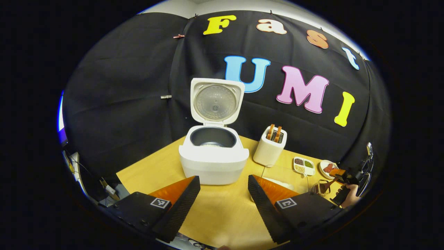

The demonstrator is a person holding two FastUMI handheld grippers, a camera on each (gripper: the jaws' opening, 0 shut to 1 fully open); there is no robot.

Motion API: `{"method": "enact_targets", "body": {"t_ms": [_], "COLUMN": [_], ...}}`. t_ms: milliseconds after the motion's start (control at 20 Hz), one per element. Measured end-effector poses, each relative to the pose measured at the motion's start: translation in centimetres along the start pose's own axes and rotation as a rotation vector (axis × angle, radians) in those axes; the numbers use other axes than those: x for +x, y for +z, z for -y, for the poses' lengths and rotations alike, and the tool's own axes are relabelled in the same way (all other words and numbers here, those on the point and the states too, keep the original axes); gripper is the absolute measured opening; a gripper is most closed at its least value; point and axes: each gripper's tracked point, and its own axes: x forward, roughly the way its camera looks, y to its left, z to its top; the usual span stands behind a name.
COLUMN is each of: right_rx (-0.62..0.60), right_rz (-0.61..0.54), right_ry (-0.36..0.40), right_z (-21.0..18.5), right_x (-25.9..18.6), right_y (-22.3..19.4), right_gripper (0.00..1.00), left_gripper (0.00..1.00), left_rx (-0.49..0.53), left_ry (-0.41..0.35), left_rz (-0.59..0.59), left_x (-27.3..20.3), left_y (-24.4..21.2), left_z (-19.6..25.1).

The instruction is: Close the left gripper, press the button to open the rice cooker; take a wooden spoon from the chopstick holder with the right hand, scoop a spoonful of rice and pour it into the rice cooker, then put the wooden spoon back into the chopstick holder.

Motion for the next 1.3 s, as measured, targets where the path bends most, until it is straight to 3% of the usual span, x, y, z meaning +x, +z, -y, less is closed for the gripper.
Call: {"method": "enact_targets", "body": {"t_ms": [100,400,700,900,1300], "right_rx": [-0.024,-0.170,-0.323,-0.375,-0.466], "right_rz": [0.021,0.140,0.255,0.306,0.355], "right_ry": [-0.010,-0.078,-0.061,-0.045,-0.076], "right_z": [0.1,0.9,-1.4,-2.9,-5.1], "right_x": [-1.6,-7.8,-14.5,-17.3,-21.4], "right_y": [0.3,2.3,3.9,5.3,5.5], "right_gripper": [1.00,0.99,0.98,0.99,0.99], "left_gripper": [0.96,0.96,0.95,0.95,0.95], "left_rx": [0.007,0.011,-0.034,-0.010,0.033], "left_ry": [0.001,-0.001,-0.085,-0.095,-0.069], "left_rz": [0.035,0.130,0.210,0.253,0.280], "left_x": [0.8,3.8,7.0,9.9,19.2], "left_y": [2.4,10.7,20.2,25.7,31.5], "left_z": [-1.0,-3.6,-3.6,-4.5,-5.4]}}
